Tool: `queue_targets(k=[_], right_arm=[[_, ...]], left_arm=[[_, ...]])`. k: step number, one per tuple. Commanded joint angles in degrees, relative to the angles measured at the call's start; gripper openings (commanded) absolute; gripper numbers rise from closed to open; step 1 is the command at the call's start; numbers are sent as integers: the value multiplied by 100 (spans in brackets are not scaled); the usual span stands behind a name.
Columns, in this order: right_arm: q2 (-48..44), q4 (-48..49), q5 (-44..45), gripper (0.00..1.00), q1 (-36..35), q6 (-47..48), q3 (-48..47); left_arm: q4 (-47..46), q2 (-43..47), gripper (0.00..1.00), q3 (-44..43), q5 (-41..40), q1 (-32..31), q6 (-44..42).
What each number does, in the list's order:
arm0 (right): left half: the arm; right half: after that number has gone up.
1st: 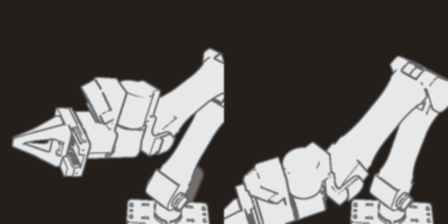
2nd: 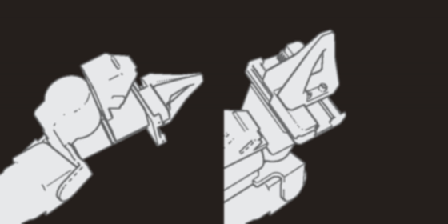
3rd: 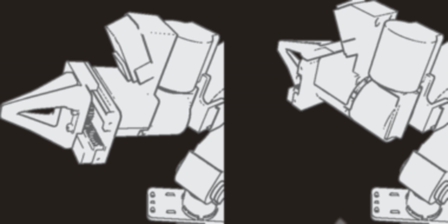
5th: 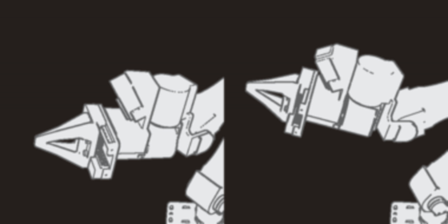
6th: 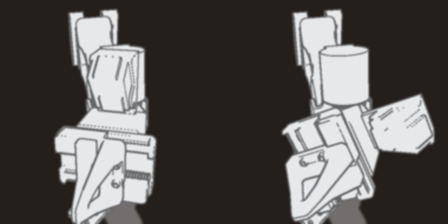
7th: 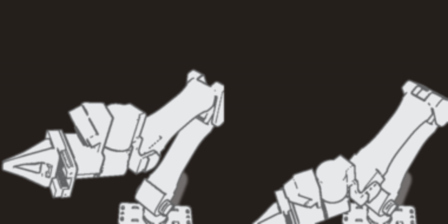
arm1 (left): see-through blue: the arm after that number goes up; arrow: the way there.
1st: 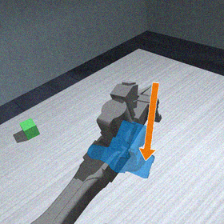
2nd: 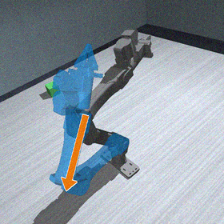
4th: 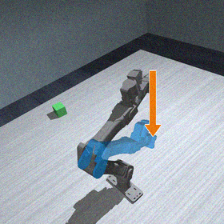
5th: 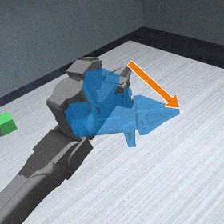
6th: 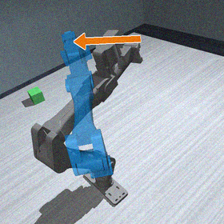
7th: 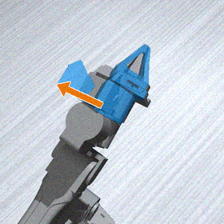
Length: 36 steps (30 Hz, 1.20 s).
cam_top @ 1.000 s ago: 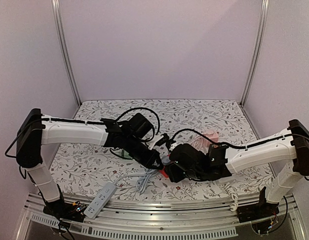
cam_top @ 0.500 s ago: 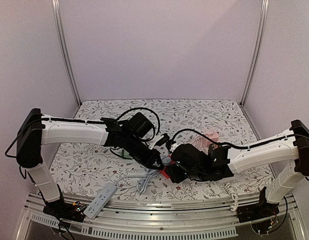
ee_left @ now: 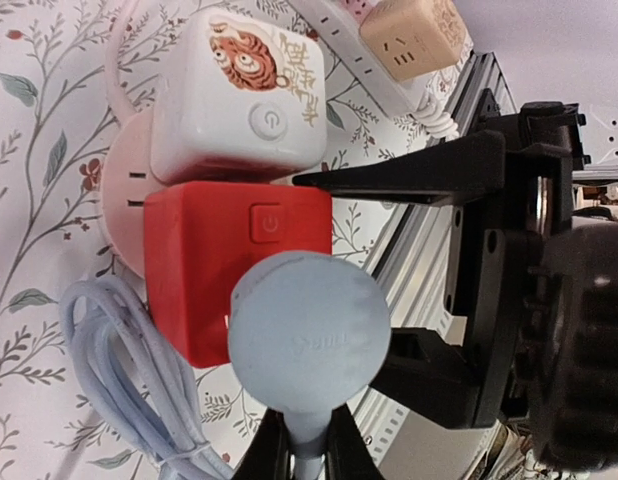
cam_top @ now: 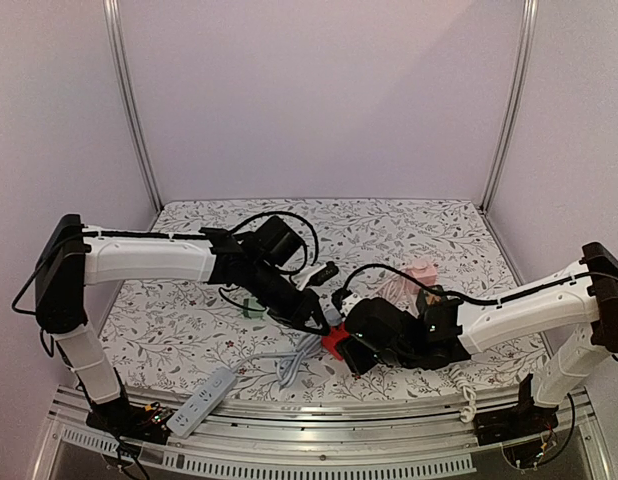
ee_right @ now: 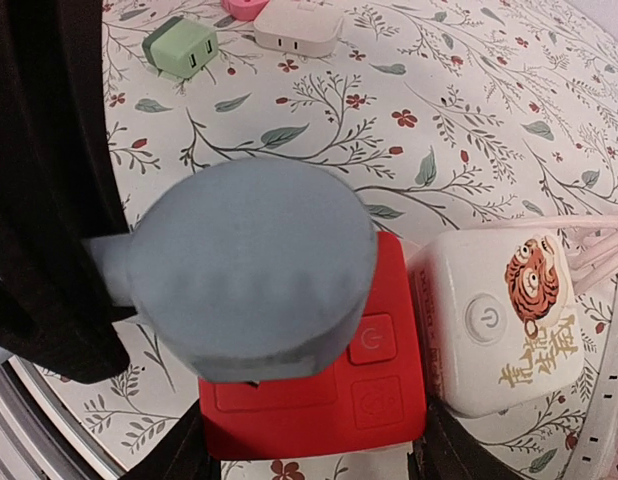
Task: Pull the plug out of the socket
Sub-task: Remove the plug from the socket, then place the plug at the center of the board.
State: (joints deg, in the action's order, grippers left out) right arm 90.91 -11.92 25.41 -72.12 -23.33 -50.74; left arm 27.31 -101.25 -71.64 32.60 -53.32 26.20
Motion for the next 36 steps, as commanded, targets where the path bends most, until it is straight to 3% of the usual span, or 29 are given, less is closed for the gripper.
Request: queue_targets(k=[1,13,27,36], right_arm=[[-107,-283,272,16,-30,-90,58],[-261,-377,579,16,-6,-553,67],[-214,-402,614,16,-3,-612,48],[-52,-396,579,16,-3,-594,-73]], left_arm=[[-112,121,0,-111,300,32,61],[104,1044,0,-5,-120,259,-58],[1305,2187,0,-481,-469,2459,-883],[1188,2164,0,-942,-471,3751,-1114]])
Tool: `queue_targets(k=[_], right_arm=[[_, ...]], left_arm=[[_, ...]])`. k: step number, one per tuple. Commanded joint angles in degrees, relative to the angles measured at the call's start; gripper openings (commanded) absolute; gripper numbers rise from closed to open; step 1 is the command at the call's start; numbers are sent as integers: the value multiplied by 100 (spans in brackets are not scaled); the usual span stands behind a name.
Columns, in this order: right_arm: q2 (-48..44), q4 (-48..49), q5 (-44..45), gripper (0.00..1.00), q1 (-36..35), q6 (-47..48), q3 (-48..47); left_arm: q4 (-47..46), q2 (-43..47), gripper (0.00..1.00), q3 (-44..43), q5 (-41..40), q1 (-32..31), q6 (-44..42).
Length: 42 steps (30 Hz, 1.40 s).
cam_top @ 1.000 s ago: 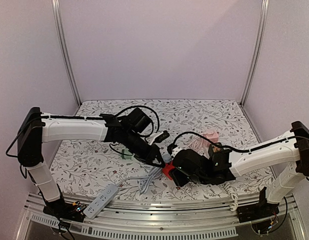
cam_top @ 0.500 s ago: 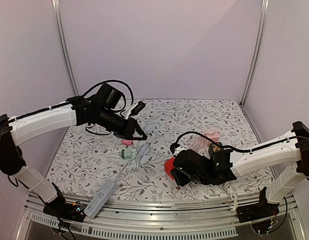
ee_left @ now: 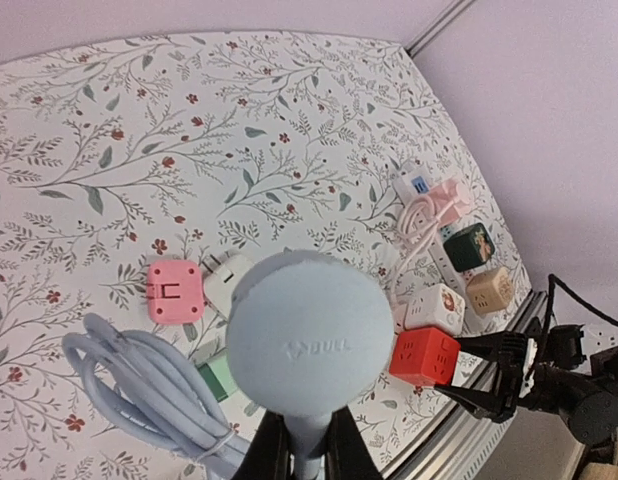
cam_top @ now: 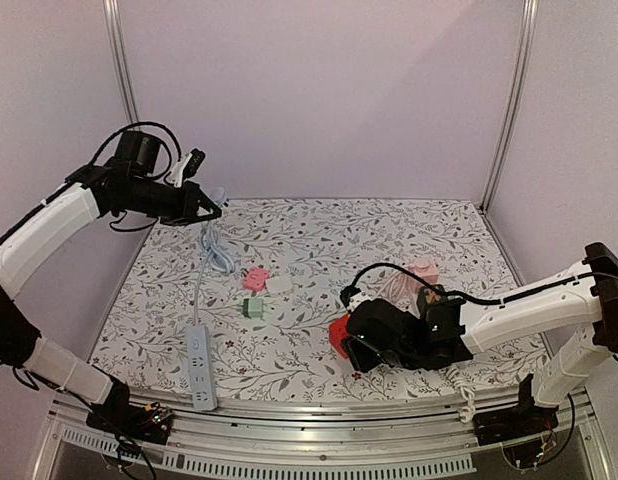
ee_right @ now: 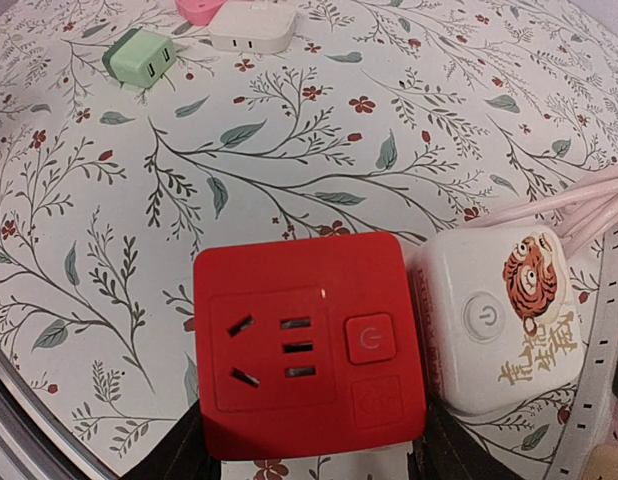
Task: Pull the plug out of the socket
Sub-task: Place the plug at the center of the board.
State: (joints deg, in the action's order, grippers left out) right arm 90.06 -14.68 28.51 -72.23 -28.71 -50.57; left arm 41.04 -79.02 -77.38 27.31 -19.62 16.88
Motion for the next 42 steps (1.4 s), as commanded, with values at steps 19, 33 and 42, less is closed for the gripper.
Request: queue_targets(k=[19,33,42], right_arm=[[-59,-130,355,16,13,-129,-24],[-41,-158,366,16,8,-161,-41],[-35,-167,364,16,7,-214,-26]], left_arm=[[-587,-1714,0,-1822,-509,1135,-749],[-1116,-2389,0,-1171,-969,1123,-873],[-1224,-2740,12,-975,-1252,1118,-991]])
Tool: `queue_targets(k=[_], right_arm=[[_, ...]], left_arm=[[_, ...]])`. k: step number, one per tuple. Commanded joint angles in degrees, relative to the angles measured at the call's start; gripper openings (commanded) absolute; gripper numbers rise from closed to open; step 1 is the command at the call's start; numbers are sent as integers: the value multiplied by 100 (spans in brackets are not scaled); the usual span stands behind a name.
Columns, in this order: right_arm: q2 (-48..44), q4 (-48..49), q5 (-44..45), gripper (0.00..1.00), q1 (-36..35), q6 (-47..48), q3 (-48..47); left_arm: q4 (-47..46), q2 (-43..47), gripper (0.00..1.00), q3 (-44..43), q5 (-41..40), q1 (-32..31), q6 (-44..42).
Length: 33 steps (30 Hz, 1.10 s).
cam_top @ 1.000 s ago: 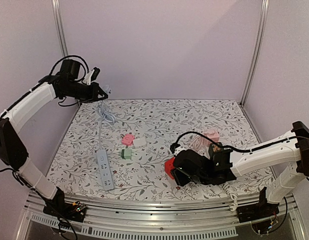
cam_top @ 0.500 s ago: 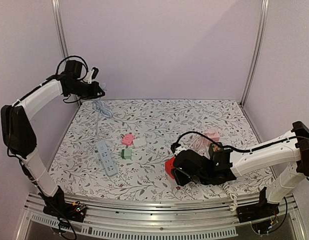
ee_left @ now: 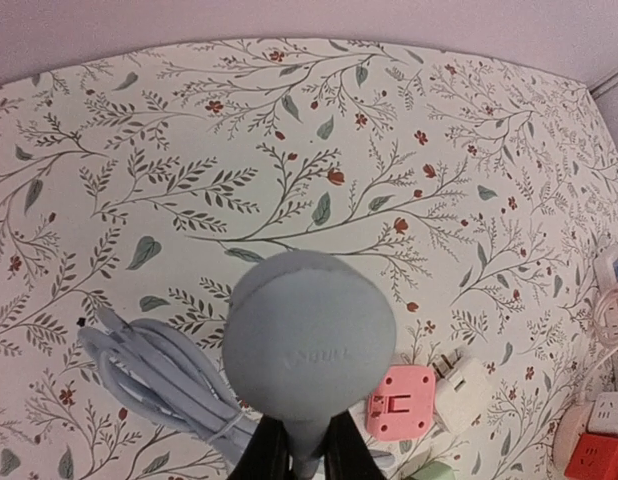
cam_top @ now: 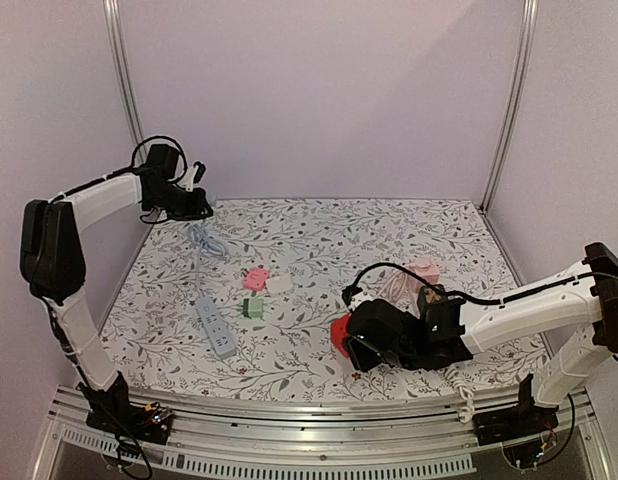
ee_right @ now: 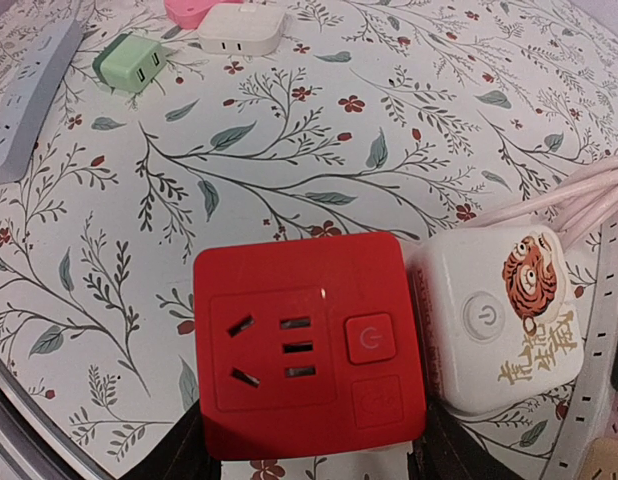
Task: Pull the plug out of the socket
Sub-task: Place the plug at the center of the board.
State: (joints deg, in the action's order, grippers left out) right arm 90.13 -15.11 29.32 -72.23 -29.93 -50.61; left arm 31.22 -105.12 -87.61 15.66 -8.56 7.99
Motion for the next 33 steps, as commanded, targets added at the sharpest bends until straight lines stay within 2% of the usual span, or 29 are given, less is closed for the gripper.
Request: queue_targets(k=[1,8,11,13,18,20,21,24,30,33], right_arm=[[-39,-118,285,16,7,-95,-19],[-39,-122,276,16,8,-99,-13],[-60,-130,296,17,11,-138,13],[-65,-140,306,17,14,-159,24],[-105,-167,333,22,13,-196,25],[-124,-187,337,29,15,-202,10],[-133,-193,345,33,10,-209,3],[-192,-232,361,45,11,-210,-10],[-445,-398,291,73,15,-163,-59],[-682,-578,280,83,7,-108,-105]], left_arm=[[-191,-210,13,9,-74,13,-93],[163,-935,15,-305,-56,-45,45],[225,-1114,18,-398,-7,-57,126],[229,-1157,26,-422,7,-58,183],[231,-1091,54,-407,51,-66,254],[222,-1010,63,-376,28,-65,284],[210,-955,74,-353,0,-66,309],[119,-710,86,-208,-153,-72,408],[-112,135,93,205,-582,-171,682],[-121,564,93,319,-810,-414,714]])
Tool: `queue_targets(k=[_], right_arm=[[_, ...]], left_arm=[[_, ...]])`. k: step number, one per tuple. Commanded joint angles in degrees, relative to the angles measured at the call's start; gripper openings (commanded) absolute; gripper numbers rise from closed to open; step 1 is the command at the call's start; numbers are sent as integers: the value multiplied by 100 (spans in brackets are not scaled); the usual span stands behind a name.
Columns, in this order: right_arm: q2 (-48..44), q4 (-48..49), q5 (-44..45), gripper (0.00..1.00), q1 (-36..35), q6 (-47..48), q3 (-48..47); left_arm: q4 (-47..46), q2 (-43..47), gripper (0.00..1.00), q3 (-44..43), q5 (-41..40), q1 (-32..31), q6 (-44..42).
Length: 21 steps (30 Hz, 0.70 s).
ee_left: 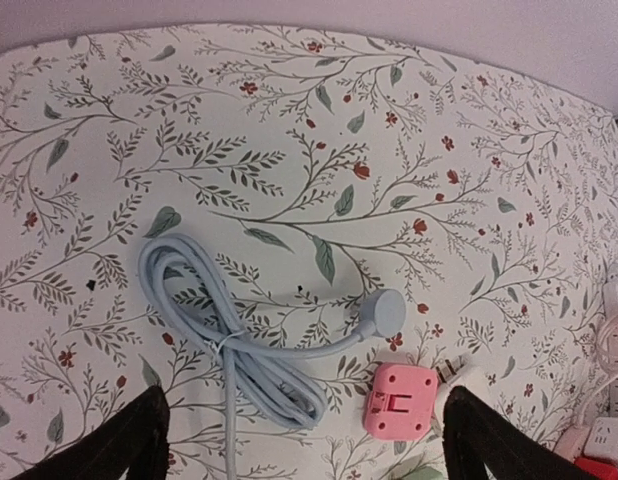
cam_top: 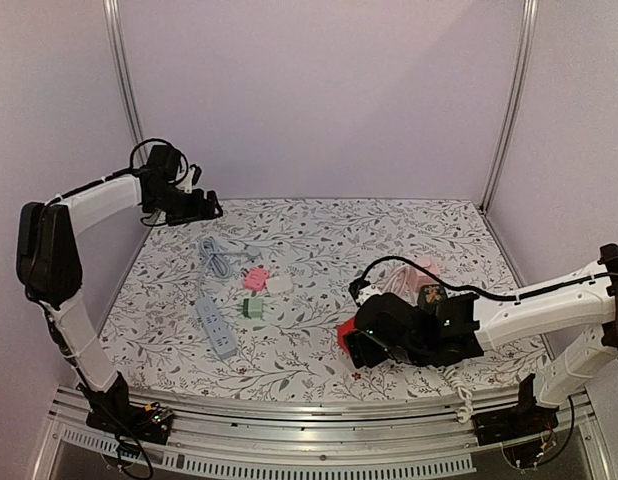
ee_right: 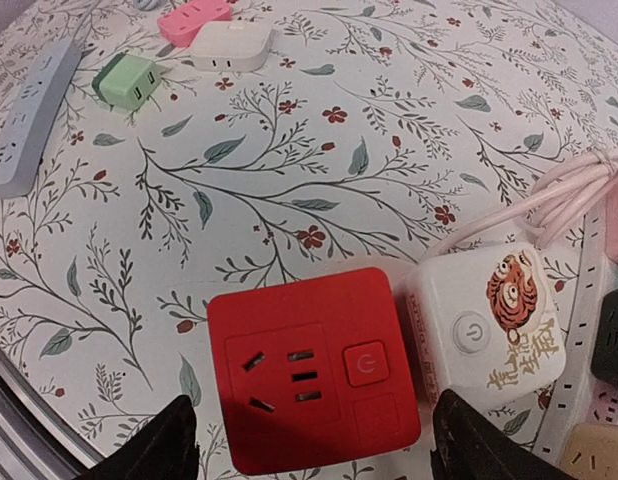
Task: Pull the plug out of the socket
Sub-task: Place the plug at the center of the board.
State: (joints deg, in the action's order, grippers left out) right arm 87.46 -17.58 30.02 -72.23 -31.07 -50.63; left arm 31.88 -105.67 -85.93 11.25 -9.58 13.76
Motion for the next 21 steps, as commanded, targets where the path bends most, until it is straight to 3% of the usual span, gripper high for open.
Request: queue_targets(k=[1,4,7,12,21], right_arm=[[-526,-381,212,85,11,18,-105],[-907,-533,267,98,17,119,-113],[-1221,-746,266,99,177,160,-139],[-1507,-1042,-478,99,898,122,-106],[-1156,-1019,-1616,85,1899,360,33]], left_arm=[[-182,746,93,213,-399,-405,172],[-163,1143,93,438,-382,-694,432],[-245,1599,94,864,-498,-1119,668],[-640,2411,93,1846,-547,-1777,1390],[-1136,3191,93,3170,-646,-3249,2665]])
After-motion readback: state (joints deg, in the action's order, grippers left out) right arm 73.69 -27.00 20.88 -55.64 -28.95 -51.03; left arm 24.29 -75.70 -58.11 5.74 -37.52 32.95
